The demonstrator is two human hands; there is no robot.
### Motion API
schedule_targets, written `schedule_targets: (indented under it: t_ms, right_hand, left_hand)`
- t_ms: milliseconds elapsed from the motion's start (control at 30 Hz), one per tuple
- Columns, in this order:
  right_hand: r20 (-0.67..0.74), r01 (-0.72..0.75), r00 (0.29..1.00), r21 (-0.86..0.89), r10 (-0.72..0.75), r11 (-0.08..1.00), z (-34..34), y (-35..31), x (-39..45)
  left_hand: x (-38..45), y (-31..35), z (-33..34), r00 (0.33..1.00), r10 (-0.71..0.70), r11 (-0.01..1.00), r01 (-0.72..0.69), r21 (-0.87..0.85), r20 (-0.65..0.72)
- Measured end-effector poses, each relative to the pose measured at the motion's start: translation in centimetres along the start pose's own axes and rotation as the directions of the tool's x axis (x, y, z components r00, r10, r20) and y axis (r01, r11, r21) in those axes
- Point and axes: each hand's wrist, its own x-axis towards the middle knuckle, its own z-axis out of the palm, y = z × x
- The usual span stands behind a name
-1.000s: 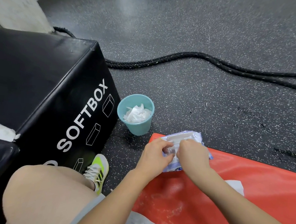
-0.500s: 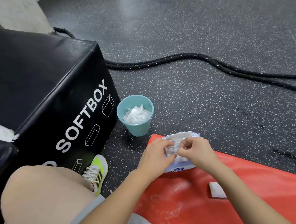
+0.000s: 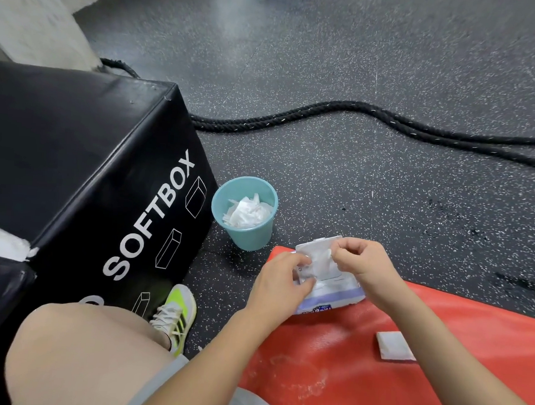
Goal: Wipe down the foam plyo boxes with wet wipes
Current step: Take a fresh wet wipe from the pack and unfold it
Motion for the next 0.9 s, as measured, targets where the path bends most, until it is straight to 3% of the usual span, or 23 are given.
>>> schedule_targets:
  t_ms: [267, 433, 700, 767, 900]
  right_hand:
    - [0.058, 0.008, 0.998, 0.368, -0.031, 0.93, 0.2, -2.1, 0.7]
    - [0.049, 0.088, 0.991, 0.428, -0.121, 0.899, 0.1, -5.0, 1.8]
    - [0.024, 0.176, 0.963, 0.696, -0.267, 0.696, 0.2, -10.3, 4.3]
    - [-0.004, 0.187, 0.965, 0.715, -0.263, 0.674, 0.6, -10.9, 5.2]
    - [-0.001, 0.199, 0.966, 0.641, -0.258, 0.741, 1.6, -11.3, 7.0]
  left_hand:
    - [-0.1, 0.3, -0.2, 0.999, -0.025, 0.997, 0.023, 0.071, 0.02]
    - [-0.3, 0.5, -0.5, 0.999, -0.02, 0.997, 0.017, 0.076, 0.031]
    - [-0.7, 1.3, 0.1, 0.998, 0.019, 1.0, -0.02, -0.018, -0.058]
    - [-0.9, 1.4, 0.5, 0.995, 0.091, 0.994, -0.089, 0.07, -0.034]
    - [-1.1, 0.9, 1.8, 0.959, 0.266, 0.894, -0.282, 0.349, 0.094]
